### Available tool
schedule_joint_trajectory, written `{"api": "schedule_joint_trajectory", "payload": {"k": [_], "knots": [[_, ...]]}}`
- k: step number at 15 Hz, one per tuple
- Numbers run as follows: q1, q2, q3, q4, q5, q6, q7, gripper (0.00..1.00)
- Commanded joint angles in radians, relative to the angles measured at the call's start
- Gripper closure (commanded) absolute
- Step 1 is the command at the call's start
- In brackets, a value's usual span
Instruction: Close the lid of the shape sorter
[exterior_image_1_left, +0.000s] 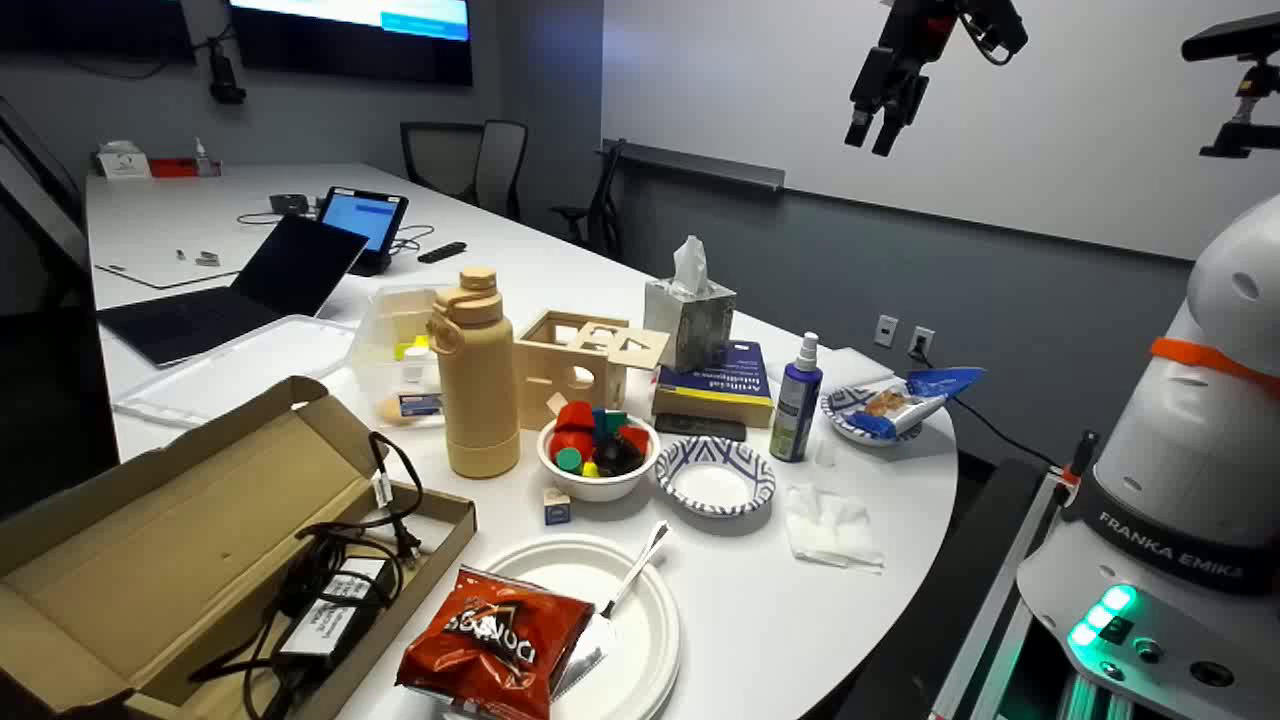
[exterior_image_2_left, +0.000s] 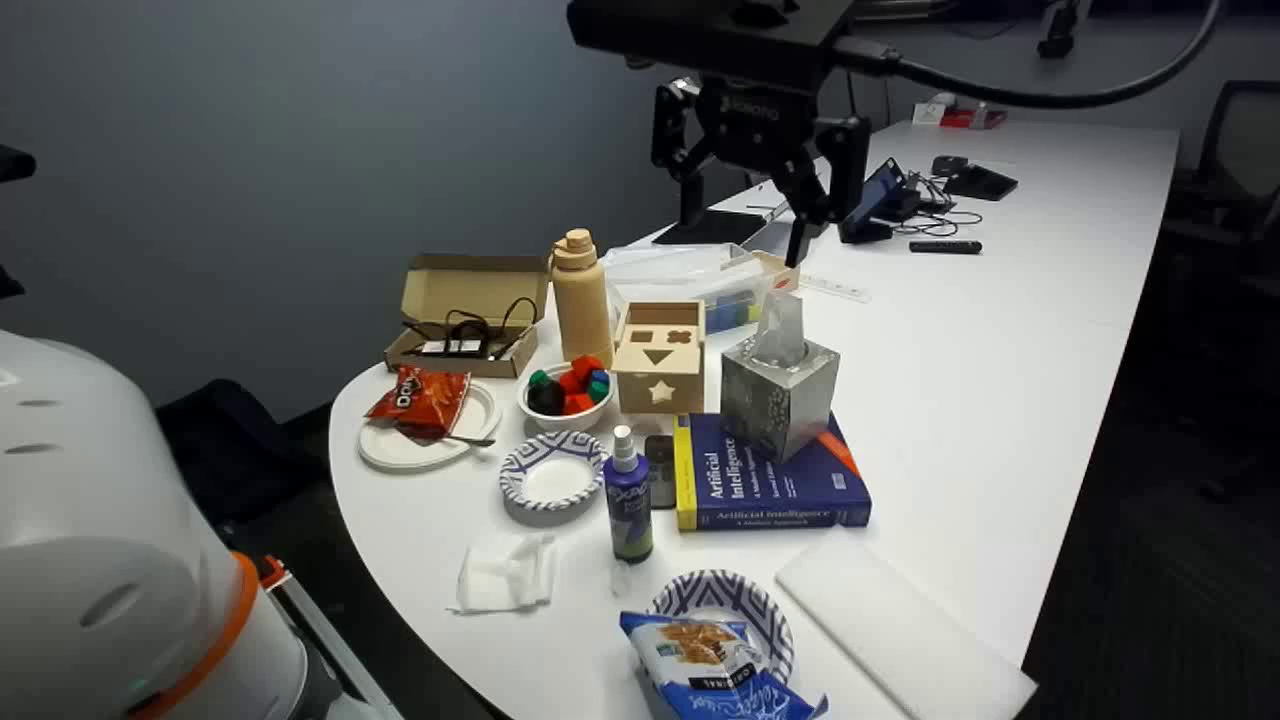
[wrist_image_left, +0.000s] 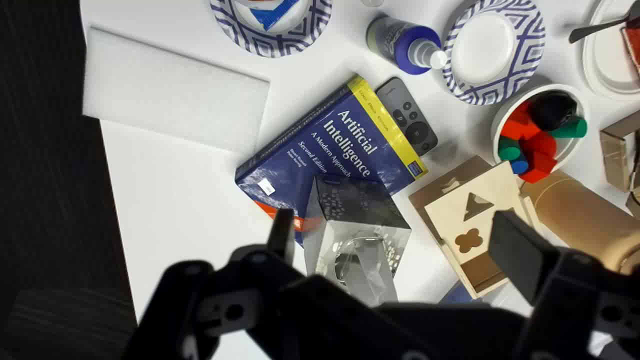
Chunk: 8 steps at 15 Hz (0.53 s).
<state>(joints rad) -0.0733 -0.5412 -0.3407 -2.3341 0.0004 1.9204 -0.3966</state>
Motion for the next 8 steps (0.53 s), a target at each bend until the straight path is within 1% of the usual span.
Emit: {"api": "schedule_joint_trajectory", "payload": {"k": [1,3,5,8], "knots": [[-0.021,0.005,0.017,0.004,0.011,-0.003,-0.010,0.00],[-0.009,0.022,0.051,-0.023,0.009,0.029,0.017,0.00],[0.009,0.041,0.100,-0.056,0.022,0.069,0.058,0.00],[0.046,0.098,0.195,-0.096,0.031,0.142,0.139,0.00]]}}
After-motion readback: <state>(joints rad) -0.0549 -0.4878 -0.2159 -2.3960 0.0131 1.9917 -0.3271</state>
